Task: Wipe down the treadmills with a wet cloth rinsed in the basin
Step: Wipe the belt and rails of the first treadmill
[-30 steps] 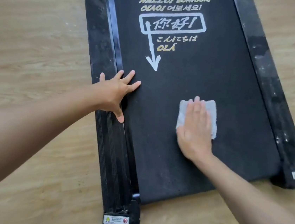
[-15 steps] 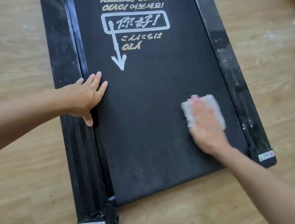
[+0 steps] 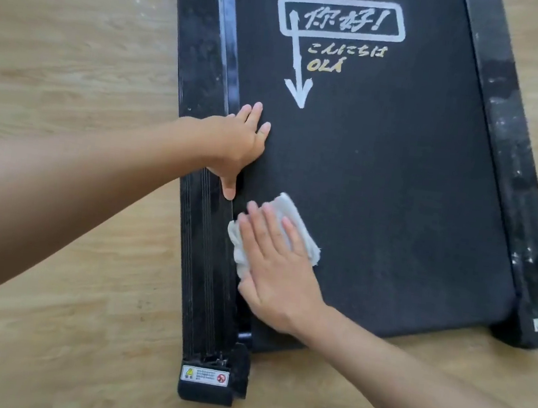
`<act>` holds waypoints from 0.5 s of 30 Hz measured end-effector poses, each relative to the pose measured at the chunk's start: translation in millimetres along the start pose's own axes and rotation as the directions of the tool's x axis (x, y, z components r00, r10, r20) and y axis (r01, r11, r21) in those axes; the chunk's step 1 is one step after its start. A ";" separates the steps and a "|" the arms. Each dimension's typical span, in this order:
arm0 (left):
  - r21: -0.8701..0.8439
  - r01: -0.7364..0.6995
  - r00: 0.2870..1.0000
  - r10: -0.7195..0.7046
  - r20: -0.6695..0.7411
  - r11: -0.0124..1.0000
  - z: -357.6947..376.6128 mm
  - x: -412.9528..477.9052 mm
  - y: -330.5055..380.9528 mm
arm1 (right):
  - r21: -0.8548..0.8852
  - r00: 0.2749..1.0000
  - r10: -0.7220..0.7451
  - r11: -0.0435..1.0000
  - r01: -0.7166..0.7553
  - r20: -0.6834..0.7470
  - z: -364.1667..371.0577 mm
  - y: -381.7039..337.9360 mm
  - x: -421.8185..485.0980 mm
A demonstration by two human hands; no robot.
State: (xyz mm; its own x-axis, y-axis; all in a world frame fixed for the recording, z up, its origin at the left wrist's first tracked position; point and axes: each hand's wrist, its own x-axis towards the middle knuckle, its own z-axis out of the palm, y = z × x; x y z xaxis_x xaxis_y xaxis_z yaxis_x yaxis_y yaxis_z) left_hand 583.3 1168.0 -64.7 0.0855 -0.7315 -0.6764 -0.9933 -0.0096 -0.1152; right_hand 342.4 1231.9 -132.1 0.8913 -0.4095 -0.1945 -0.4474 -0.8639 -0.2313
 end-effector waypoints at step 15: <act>-0.034 -0.028 0.999 0.028 0.027 0.999 -0.1 -1.7 -8.4 | 0.113 0.707 0.707 0.704 -0.701 -0.022 -39.1 255.7 -110.3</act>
State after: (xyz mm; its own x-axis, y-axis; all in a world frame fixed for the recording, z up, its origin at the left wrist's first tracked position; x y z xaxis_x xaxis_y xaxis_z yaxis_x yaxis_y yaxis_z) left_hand 591.6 1169.3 -62.5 0.0593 -0.7132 -0.6985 -0.9973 -0.0125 -0.0718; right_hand 132.5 1044.7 -132.4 0.3155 -0.9066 -0.2801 -0.9480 -0.2885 -0.1341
